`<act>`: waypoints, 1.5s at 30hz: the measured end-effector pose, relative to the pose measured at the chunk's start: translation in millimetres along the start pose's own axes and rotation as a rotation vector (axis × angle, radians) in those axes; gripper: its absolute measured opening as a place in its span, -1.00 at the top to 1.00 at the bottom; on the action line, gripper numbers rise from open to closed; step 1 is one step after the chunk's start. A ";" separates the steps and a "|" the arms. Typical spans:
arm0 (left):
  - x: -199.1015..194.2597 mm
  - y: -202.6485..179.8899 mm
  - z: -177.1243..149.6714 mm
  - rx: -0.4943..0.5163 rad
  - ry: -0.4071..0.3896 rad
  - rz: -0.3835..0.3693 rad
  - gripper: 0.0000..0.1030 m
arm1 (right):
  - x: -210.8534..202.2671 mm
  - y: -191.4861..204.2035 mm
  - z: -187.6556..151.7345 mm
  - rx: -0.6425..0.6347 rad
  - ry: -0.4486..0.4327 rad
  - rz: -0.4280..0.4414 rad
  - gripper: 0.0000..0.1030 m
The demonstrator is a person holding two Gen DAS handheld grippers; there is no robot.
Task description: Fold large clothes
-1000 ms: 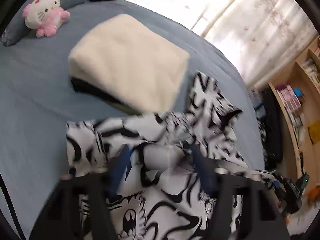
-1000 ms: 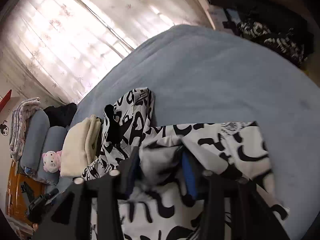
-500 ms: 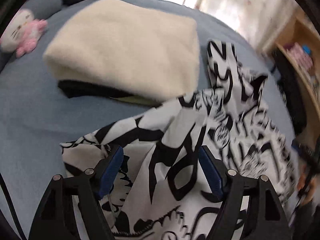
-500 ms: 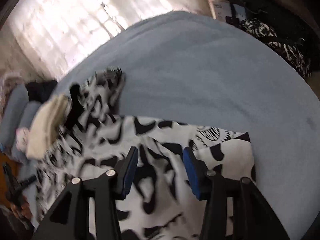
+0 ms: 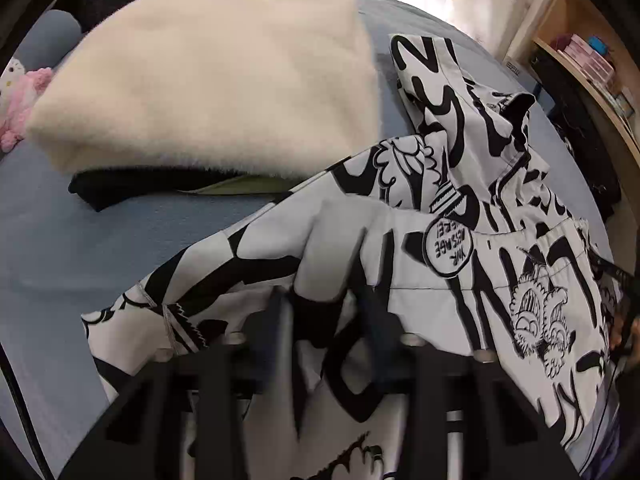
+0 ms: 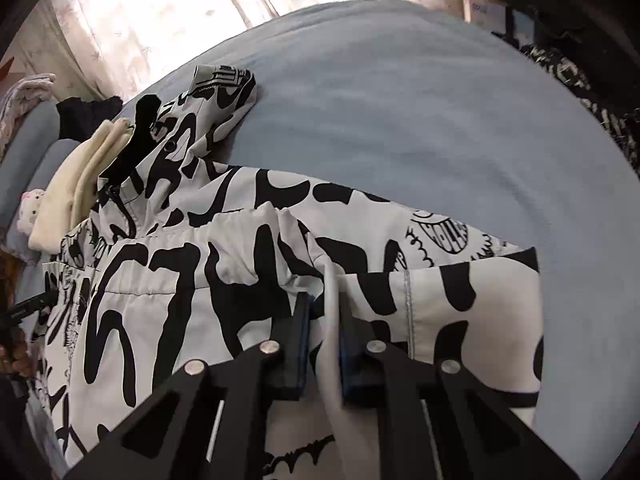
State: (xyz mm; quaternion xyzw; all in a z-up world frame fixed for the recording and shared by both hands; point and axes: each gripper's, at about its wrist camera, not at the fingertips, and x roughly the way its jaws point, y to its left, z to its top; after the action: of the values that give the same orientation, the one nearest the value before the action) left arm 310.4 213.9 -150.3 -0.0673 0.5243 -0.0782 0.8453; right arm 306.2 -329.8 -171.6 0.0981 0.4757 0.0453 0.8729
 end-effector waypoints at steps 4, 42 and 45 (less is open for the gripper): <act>-18.7 -15.5 -3.6 0.020 -0.079 0.097 0.85 | -30.9 3.3 -7.2 0.026 -0.131 -0.053 0.91; -16.0 -77.4 -3.4 -0.070 -0.255 0.049 0.75 | 3.5 156.7 -5.6 -0.118 -0.063 0.127 0.65; 18.1 -93.2 -11.1 -0.041 -0.177 0.108 0.75 | 28.8 176.9 -15.6 -0.206 -0.021 0.047 0.66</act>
State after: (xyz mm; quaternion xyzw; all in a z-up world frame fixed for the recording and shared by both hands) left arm 302.6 118.7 -152.8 -0.0627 0.4521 -0.0155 0.8896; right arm 311.3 -150.1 -165.5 0.0194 0.4570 0.1135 0.8820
